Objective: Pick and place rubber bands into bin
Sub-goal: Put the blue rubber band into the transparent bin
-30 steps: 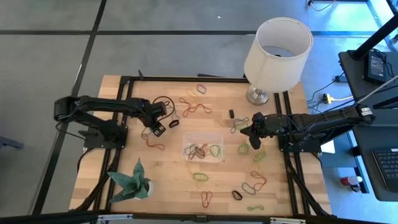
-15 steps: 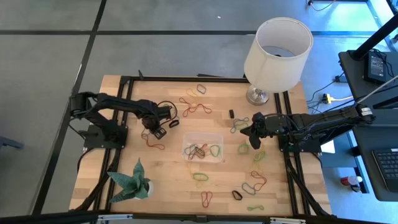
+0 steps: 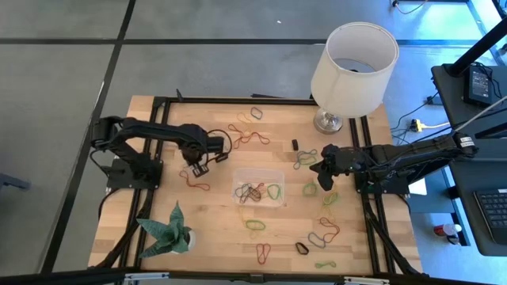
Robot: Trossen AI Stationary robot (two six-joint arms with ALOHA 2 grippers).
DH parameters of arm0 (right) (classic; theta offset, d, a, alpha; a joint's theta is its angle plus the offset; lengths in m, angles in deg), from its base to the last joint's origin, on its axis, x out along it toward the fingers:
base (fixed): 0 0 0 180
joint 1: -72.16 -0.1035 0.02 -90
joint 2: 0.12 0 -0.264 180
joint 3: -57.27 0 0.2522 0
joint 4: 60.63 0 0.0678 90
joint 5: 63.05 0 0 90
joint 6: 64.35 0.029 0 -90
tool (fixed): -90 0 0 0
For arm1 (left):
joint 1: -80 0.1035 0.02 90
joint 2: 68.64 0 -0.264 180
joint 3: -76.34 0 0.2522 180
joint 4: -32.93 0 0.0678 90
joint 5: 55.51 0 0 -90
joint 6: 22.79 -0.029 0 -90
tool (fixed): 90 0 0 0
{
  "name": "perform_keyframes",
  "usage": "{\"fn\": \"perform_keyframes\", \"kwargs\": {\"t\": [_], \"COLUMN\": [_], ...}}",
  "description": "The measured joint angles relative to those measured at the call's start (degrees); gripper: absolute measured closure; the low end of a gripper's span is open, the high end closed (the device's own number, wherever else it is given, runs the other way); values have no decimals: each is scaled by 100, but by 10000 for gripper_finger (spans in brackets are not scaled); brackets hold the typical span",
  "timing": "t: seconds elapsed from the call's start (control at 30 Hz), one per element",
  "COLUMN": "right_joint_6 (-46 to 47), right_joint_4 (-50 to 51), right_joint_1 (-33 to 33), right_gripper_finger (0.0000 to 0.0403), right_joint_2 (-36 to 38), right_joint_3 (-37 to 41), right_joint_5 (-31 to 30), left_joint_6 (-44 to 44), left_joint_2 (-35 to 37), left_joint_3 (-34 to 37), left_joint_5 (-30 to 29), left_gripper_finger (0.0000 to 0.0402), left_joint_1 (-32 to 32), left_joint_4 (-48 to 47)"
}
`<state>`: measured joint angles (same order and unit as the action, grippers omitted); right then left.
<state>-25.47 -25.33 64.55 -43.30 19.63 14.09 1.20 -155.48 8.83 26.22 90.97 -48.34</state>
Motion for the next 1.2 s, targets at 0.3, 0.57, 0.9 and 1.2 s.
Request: {"fn": "perform_keyframes", "kwargs": {"t": [0.3, 0.57, 0.9, 1.2], "right_joint_6": [-14, -24, -38, -38], "right_joint_4": [59, 313, 324, 324], "right_joint_1": [0, 0, -4, -4], "right_gripper_finger": [394, 400, 400, 399], "right_joint_2": [-3, -144, -221, -221], "right_joint_3": [0, 0, 0, 0], "right_joint_5": [-2, -15, -9, -3], "left_joint_6": [-424, -237, -433, -425], "left_joint_2": [4, -72, -1619, -3209], "left_joint_3": [-1350, -2605, -4626, -5837], "left_joint_5": [-621, -621, -1021, -512], "left_gripper_finger": [399, 399, 399, 399], "left_joint_1": [-404, -886, -1747, -1861], "left_joint_4": [-670, -658, -247, 192]}}
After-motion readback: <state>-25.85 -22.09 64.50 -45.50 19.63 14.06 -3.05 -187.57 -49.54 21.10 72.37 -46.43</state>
